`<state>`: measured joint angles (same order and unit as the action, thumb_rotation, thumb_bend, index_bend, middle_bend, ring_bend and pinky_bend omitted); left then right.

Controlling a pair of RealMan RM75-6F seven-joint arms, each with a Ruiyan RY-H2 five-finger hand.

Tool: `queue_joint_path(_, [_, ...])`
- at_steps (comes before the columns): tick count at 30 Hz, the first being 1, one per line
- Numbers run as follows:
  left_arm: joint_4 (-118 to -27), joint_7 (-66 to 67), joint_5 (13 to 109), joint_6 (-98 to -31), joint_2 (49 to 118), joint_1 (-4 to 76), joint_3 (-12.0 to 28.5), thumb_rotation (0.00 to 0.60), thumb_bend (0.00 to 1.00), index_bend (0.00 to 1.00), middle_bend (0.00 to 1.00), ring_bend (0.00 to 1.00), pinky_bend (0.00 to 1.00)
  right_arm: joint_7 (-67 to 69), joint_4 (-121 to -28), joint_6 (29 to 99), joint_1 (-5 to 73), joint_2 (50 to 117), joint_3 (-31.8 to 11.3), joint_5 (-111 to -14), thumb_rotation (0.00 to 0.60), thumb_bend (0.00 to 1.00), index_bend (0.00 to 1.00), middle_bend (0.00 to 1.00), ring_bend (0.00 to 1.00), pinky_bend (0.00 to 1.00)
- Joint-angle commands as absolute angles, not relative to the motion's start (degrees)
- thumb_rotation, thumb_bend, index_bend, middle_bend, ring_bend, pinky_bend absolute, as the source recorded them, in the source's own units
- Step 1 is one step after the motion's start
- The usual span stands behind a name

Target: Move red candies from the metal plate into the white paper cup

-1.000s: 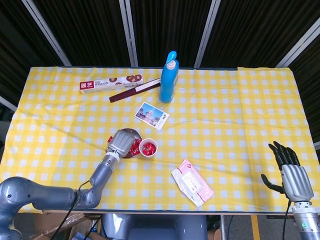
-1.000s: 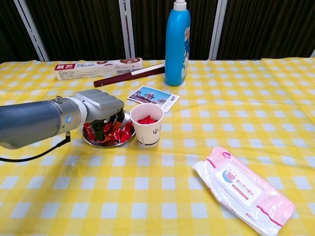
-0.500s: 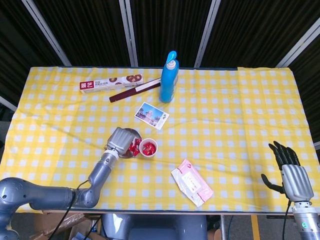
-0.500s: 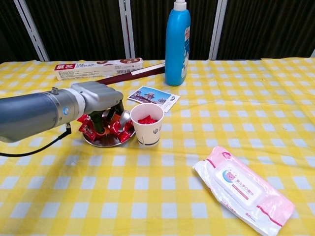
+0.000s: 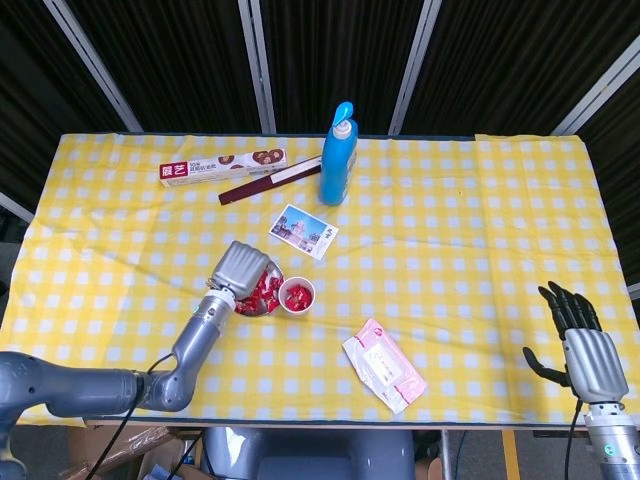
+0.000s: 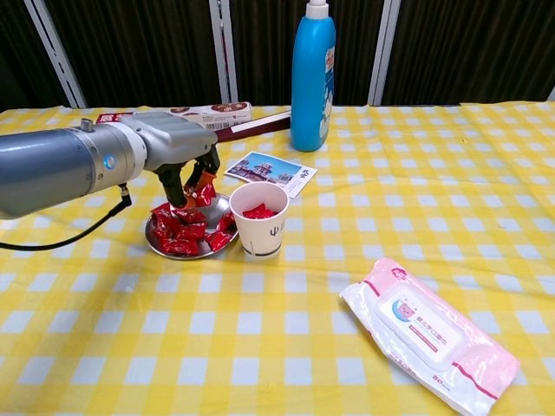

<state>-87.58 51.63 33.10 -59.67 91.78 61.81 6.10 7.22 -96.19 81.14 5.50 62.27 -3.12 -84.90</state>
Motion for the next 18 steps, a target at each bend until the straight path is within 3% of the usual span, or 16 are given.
queue_joint_path(1, [-89.48, 51.64, 33.63, -60.40, 90.10, 61.87, 6.89, 0.600, 0.45, 0.62, 0.68, 0.86, 0.91, 7.20, -96.19, 81.06, 5.52, 62.26, -3.11, -84.85, 0.600, 0.39, 0.00, 0.00, 0.00, 0.00])
queue_joint_path(18, [-98.78, 51.52, 36.32, -61.80, 86.11, 63.39, 9.41, 0.600, 0.45, 0.62, 0.67, 0.86, 0.91, 6.91, -96.33, 81.08, 5.47, 62.24, -3.16, -84.67, 0.600, 0.39, 0.00, 0.00, 0.00, 0.00])
